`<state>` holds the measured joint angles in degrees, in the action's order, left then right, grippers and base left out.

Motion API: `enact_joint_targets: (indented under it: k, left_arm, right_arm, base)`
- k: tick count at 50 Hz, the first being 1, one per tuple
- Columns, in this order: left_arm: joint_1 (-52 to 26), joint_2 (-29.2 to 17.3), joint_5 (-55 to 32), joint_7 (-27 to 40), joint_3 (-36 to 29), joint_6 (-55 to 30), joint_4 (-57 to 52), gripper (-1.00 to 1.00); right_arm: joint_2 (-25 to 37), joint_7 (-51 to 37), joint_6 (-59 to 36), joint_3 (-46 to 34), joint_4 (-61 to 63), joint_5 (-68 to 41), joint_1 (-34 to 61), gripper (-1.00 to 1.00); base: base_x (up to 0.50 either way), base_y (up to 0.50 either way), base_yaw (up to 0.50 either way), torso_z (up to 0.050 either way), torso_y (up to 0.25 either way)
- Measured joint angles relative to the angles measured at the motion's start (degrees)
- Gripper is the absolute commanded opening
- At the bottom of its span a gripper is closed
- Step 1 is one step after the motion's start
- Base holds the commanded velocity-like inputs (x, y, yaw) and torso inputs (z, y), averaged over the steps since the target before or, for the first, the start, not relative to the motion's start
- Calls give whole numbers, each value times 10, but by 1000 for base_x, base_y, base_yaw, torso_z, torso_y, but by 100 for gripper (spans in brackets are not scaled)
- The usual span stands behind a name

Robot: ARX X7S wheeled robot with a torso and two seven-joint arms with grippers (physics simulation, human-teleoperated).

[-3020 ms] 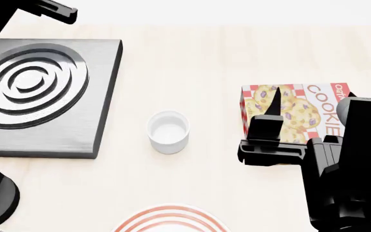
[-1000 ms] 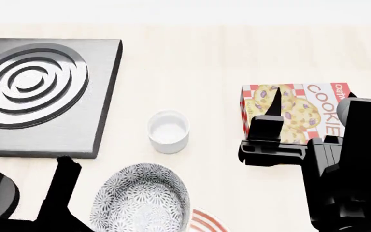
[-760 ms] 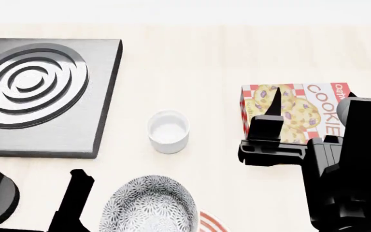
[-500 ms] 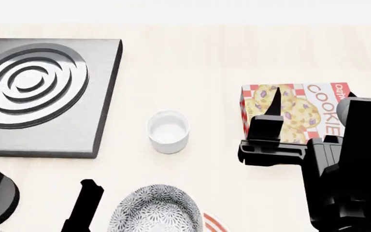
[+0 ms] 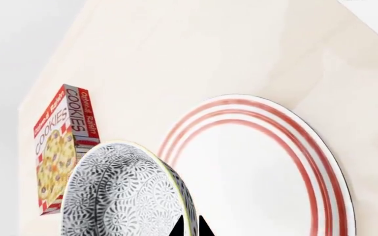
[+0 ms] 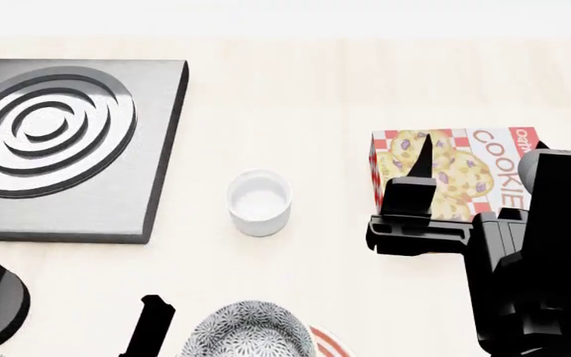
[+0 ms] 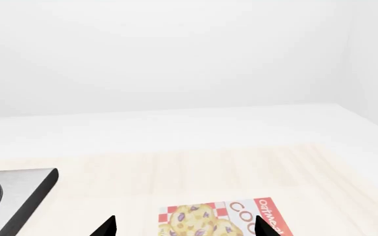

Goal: Pick the akita bowl on the stove and place it on the plate.

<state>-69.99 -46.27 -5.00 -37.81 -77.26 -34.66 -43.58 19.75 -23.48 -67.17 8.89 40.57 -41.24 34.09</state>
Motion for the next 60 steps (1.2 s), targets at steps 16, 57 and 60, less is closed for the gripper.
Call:
enact_joint_targets:
  k: [16,57,60]
  left_arm:
    - [24,8,18,19,-19,3,15,-100]
    - [74,16,39,59,-46,15,59,-100]
    - [76,17,40,61,-47,15,62,-100]
  right_arm:
    - [2,-4,2,-1,-1,-4,0,100]
    - [9,-13,9,-5,-4,-15,-1,100]
    - [9,-13,9,-5,-4,-16,-1,100]
  base:
    - [0,0,0,0,1]
    - [0,0,0,0,0]
    - [0,0,0,0,0]
